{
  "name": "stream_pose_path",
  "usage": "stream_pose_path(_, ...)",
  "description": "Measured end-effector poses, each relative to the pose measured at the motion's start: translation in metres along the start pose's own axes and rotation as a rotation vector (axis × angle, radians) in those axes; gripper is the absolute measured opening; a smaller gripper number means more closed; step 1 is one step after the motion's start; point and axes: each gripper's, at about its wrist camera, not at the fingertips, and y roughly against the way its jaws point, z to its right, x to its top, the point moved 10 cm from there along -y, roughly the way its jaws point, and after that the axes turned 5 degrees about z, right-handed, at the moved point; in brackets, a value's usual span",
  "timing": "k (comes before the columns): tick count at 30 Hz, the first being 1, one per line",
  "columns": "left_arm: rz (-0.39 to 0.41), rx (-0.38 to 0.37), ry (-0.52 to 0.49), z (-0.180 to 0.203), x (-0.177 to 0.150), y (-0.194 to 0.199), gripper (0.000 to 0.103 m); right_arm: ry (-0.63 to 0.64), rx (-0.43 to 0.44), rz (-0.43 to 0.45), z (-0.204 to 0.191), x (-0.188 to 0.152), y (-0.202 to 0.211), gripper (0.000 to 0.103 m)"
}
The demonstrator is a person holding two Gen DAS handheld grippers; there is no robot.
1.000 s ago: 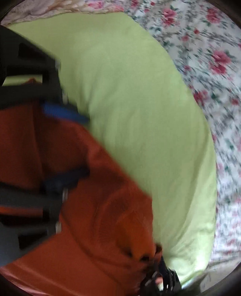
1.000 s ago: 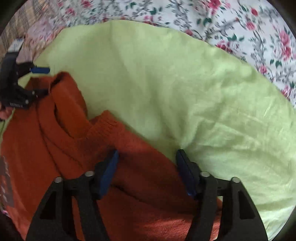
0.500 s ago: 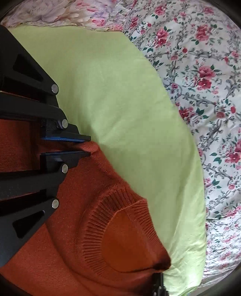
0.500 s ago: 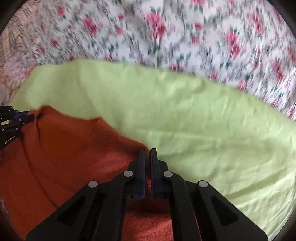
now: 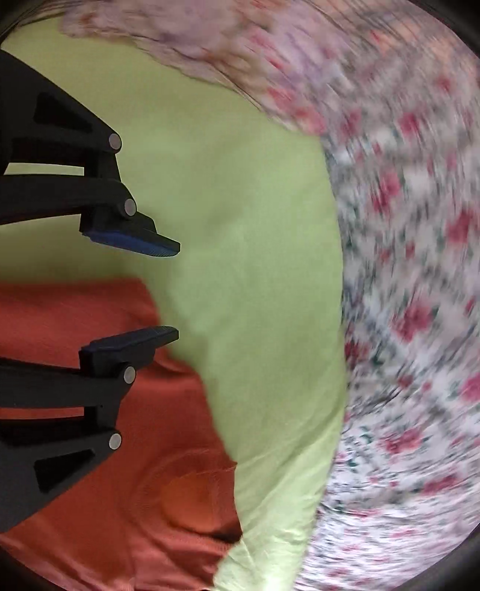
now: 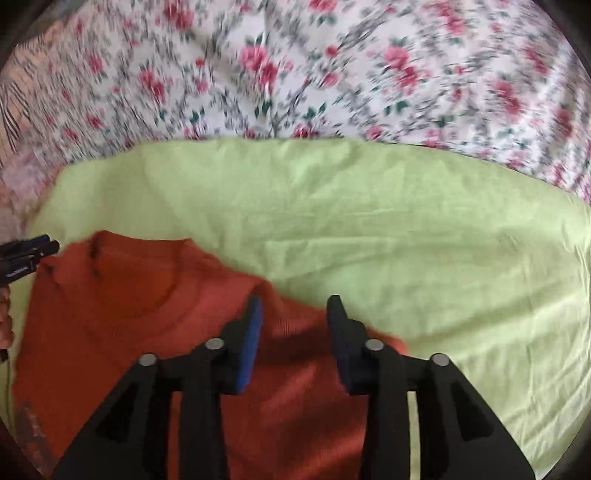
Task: Fold small clothes
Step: 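Move both grippers to the ribbed hem of the narrowed sweater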
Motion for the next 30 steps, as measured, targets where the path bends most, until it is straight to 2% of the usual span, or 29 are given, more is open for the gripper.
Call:
stream_pose_path(2,0.01,-0.018,0.049,-0.005,-0.022,0.035,0.046,-0.035,0.034,0.018,0.0,-0.018,0.035,0.052)
stream_pose_path(4,0.024,-0.024,0.088,-0.012,-0.053,0.07,0.057,-0.065,0.072,0.013,-0.003,-0.041,0.06,0.052)
stream_pose_path(7,0.014,-0.031,0.123,-0.018,-0.092,0.101,0.061,-0.101,0.117,0.006,-0.013,-0.079,0.092,0.053)
stream_pose_path(11,-0.028,-0.051,0.199,-0.022,-0.168,0.144,0.063,-0.142,0.13,-0.01,-0.02,-0.139,0.135,0.054)
stream_pose_path(17,-0.085,-0.034,0.251,-0.024,-0.249,0.174,0.063,-0.247,0.138,-0.021,-0.015,-0.204,0.177,0.058)
stream_pose_path(21,-0.106,-0.036,0.259,-0.023,-0.28,0.19,0.063,-0.296,0.144,-0.036,-0.018,-0.232,0.191,0.06)
stream_pose_path(25,-0.109,-0.051,0.252,-0.021,-0.302,0.212,0.064,-0.299,0.143,-0.043,-0.02,-0.245,0.202,0.06)
stream_pose_path(28,-0.101,-0.099,0.247,-0.019,-0.315,0.228,0.073,-0.299,0.145,-0.041,-0.021,-0.251,0.214,0.06)
stream_pose_path(30,-0.107,-0.134,0.25,-0.017,-0.327,0.238,0.073,-0.289,0.15,-0.038,-0.022,-0.256,0.224,0.061)
